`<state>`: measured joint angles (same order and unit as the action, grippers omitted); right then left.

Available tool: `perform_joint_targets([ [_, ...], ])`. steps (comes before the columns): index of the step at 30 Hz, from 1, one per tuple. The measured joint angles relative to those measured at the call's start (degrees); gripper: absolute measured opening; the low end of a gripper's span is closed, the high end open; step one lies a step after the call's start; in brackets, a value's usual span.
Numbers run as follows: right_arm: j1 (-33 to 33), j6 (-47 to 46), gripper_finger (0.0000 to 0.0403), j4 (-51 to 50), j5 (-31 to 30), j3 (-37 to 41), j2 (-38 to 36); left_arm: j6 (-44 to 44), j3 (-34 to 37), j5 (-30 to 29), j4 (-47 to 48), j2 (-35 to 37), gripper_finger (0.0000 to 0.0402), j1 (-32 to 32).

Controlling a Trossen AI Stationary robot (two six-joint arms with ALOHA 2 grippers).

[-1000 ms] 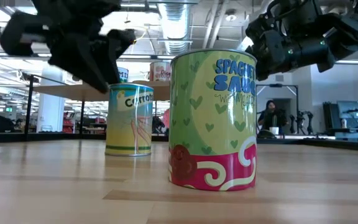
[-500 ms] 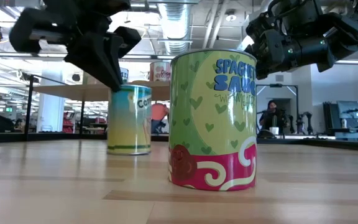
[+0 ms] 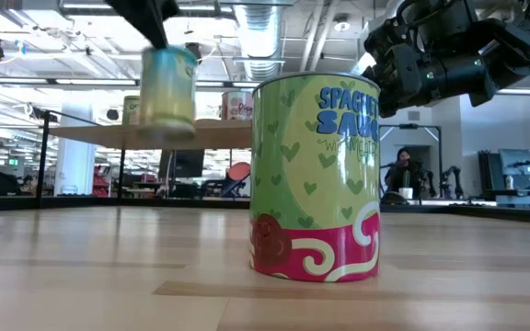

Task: Pick and place cans onto a shelf
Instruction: Put the canned carrots on the shelf

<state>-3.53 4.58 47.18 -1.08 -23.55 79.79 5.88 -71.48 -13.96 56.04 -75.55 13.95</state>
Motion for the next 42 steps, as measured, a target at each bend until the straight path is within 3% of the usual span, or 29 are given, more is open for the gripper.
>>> perform_joint_targets([
  [8,0.0,0.0,0.001,0.0,0.07,0.0,0.0,12.04,-10.64,-7.43,19.59,4.98,0.0,-3.29],
  [15,0.0,0.48,0.001,0.02,0.07,0.0,0.0,17.28,-16.83,-12.3,34.07,5.34,0.0,-15.32],
  [23,-0.39,0.59,0.001,0.06,0.06,0.0,0.0,5.01,-15.32,-7.15,33.85,5.88,0.0,-35.58],
  [29,-0.37,0.61,0.0009,0.07,0.05,0.02,0.0,-2.96,-13.53,-1.31,28.15,5.8,0.0,-47.23],
  [35,-0.37,0.59,0.0009,0.04,0.04,0.02,0.0,-6.86,-13.48,2.44,25.99,5.05,0.0,-54.72],
  [42,-0.37,0.87,0.0009,0.02,0.04,0.02,0.0,-8.27,-13.51,2.91,25.9,5.11,0.0,-58.08],
])
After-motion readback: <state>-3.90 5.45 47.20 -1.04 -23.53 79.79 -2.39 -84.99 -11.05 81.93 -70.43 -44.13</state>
